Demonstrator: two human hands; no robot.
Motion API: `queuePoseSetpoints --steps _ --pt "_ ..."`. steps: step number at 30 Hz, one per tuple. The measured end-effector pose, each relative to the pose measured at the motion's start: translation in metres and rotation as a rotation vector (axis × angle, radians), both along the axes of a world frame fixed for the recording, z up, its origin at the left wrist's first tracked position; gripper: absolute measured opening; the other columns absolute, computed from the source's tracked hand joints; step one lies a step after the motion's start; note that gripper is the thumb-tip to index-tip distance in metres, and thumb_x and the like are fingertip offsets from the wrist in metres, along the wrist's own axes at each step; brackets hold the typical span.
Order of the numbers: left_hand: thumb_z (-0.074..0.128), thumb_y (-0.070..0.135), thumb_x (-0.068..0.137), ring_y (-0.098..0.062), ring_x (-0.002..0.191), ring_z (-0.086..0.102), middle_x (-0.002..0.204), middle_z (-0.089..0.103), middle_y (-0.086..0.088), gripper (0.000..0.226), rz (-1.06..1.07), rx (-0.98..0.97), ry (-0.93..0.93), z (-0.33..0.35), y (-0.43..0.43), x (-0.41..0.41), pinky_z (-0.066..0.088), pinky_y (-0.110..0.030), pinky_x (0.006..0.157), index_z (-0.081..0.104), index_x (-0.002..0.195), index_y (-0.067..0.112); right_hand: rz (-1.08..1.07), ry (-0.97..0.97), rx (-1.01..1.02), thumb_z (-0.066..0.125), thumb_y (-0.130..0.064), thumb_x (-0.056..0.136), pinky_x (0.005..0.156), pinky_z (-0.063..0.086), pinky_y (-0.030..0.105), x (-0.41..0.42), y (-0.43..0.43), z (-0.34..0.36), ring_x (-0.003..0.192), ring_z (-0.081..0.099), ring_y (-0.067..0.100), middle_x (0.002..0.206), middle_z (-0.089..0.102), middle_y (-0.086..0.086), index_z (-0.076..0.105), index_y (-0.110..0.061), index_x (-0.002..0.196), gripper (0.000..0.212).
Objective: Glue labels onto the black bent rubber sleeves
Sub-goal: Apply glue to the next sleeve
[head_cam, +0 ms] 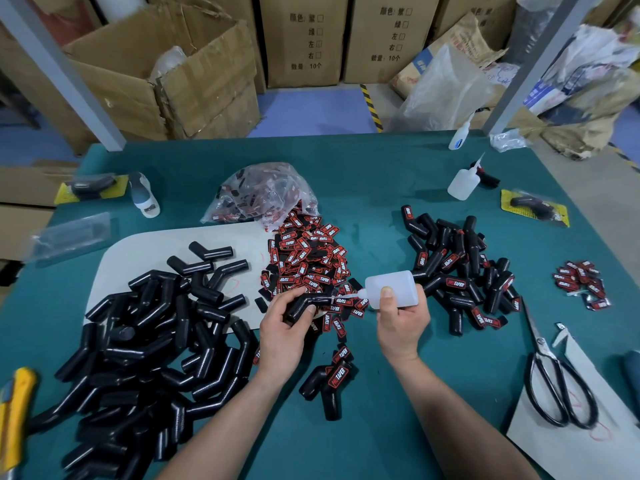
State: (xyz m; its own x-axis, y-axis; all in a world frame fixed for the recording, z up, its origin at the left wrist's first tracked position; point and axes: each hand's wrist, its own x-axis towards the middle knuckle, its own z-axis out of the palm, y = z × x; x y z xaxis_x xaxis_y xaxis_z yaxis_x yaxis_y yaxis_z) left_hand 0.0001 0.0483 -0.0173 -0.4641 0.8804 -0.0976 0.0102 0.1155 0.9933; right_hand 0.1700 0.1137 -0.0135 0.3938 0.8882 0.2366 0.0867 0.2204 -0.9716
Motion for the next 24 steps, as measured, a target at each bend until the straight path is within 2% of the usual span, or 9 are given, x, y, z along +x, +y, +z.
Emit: queuePoseSetpoints --steps 6,10,12,15,20,24 --pt "0.076 0.006 0.091 -0.006 0.111 0.068 0.115 0.070 0.017 0.040 -0.004 -0.004 0.007 0.0007 -0.0002 0.0001 0.051 -0.019 0.098 0.072 0.111 0.041 0.027 0.002 -0.005 0.064 -0.044 0.078 0.056 0.047 0.016 -0.0025 -0.0025 -0.0015 0.063 0.058 -0.003 0.071 0.066 -0.016 0.055 -0.029 0.081 0.018" --pt "0.076 0.007 0.091 -0.005 0.110 0.068 0.115 0.070 0.019 0.046 -0.003 0.002 -0.013 0.0018 -0.0008 -0.0003 0.051 -0.016 0.095 0.072 0.106 0.051 0.018 -0.004 0.004 0.064 -0.045 0.078 0.057 0.046 0.015 -0.0013 -0.0010 0.0002 0.064 0.058 -0.003 0.070 0.065 -0.017 0.054 -0.031 0.082 0.017" --pt "0.076 0.008 0.091 -0.007 0.113 0.067 0.116 0.070 0.018 0.042 -0.002 -0.003 -0.001 0.0013 -0.0006 -0.0003 0.051 -0.022 0.099 0.072 0.108 0.047 0.002 -0.008 0.008 0.063 -0.045 0.078 0.057 0.046 0.015 -0.0011 0.0000 0.0017 0.064 0.058 -0.003 0.066 0.061 -0.013 0.054 -0.031 0.082 0.017" --pt "0.075 0.007 0.092 -0.010 0.112 0.068 0.116 0.072 0.013 0.039 -0.002 -0.011 -0.018 0.0010 0.0001 0.0003 0.051 -0.028 0.102 0.072 0.111 0.041 -0.019 -0.009 0.016 0.063 -0.045 0.078 0.058 0.045 0.014 -0.0005 0.0008 0.0035 0.063 0.057 -0.004 0.071 0.058 -0.014 0.054 -0.030 0.082 0.018" --pt "0.075 0.005 0.092 -0.008 0.111 0.068 0.116 0.071 0.012 0.038 -0.017 -0.014 -0.016 0.0019 -0.0001 0.0000 0.052 -0.022 0.099 0.072 0.113 0.036 -0.026 0.001 0.016 0.063 -0.045 0.077 0.057 0.044 0.012 -0.0001 0.0009 0.0037 0.063 0.057 -0.005 0.072 0.058 -0.012 0.054 -0.030 0.081 0.018" --pt "0.074 0.000 0.090 -0.007 0.114 0.066 0.119 0.070 0.006 0.034 -0.009 0.006 0.021 0.0023 0.0006 0.0014 0.048 -0.015 0.100 0.074 0.115 0.024 -0.016 -0.018 0.014 0.063 -0.045 0.077 0.058 0.043 0.012 -0.0020 -0.0009 0.0012 0.062 0.056 -0.006 0.071 0.057 -0.012 0.053 -0.032 0.081 0.018"
